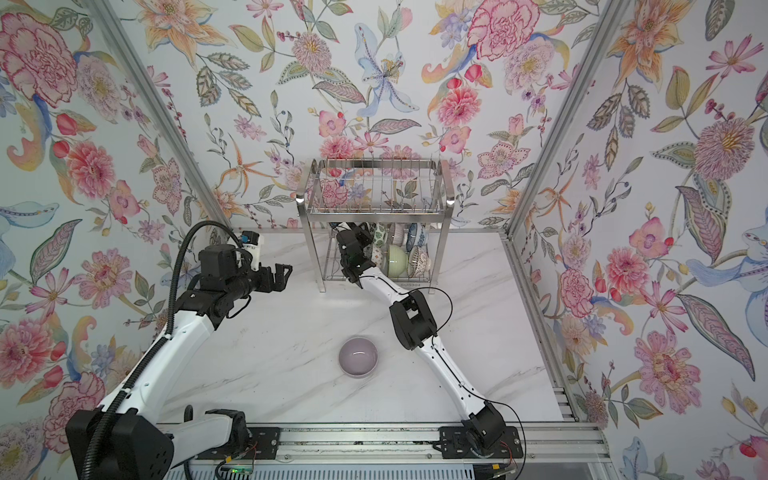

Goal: Load the bowls into the dish rack

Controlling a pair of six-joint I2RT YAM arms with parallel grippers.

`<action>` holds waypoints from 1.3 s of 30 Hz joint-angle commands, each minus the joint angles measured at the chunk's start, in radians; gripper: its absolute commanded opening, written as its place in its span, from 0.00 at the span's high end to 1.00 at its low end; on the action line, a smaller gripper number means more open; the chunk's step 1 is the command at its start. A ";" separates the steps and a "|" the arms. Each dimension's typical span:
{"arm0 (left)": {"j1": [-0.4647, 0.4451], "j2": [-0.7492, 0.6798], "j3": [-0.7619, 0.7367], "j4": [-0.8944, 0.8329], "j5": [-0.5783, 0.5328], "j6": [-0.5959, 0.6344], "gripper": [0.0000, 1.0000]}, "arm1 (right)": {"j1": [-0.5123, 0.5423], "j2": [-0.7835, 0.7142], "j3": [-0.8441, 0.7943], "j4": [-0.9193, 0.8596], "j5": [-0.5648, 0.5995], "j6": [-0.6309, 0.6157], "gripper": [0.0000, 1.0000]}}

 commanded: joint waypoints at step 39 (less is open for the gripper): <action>0.012 -0.054 -0.050 0.017 0.032 -0.009 0.01 | 0.039 -0.070 -0.078 0.073 -0.033 -0.030 0.54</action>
